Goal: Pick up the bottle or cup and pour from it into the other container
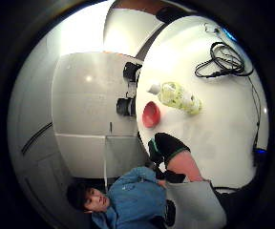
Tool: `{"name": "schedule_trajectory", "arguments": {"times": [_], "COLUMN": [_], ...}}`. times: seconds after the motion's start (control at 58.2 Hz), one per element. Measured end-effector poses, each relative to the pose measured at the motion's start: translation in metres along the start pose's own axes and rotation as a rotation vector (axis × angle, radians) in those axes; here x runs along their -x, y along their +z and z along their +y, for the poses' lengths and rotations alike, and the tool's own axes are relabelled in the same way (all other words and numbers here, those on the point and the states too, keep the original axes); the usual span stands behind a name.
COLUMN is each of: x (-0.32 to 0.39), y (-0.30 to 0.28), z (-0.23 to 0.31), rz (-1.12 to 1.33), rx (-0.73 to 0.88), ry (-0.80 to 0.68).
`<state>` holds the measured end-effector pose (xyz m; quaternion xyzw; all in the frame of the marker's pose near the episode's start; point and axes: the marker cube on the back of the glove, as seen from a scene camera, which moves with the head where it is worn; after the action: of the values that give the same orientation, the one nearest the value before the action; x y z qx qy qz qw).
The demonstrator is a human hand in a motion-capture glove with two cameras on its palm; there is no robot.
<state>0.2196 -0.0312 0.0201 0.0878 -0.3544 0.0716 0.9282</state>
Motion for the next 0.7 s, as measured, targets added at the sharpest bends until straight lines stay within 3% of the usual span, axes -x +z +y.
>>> {"name": "schedule_trajectory", "arguments": {"times": [0.705], "x": [0.012], "y": [0.113], "z": [-0.060], "rz": [-0.296], "rx": [0.098], "ry": [-0.146]}}
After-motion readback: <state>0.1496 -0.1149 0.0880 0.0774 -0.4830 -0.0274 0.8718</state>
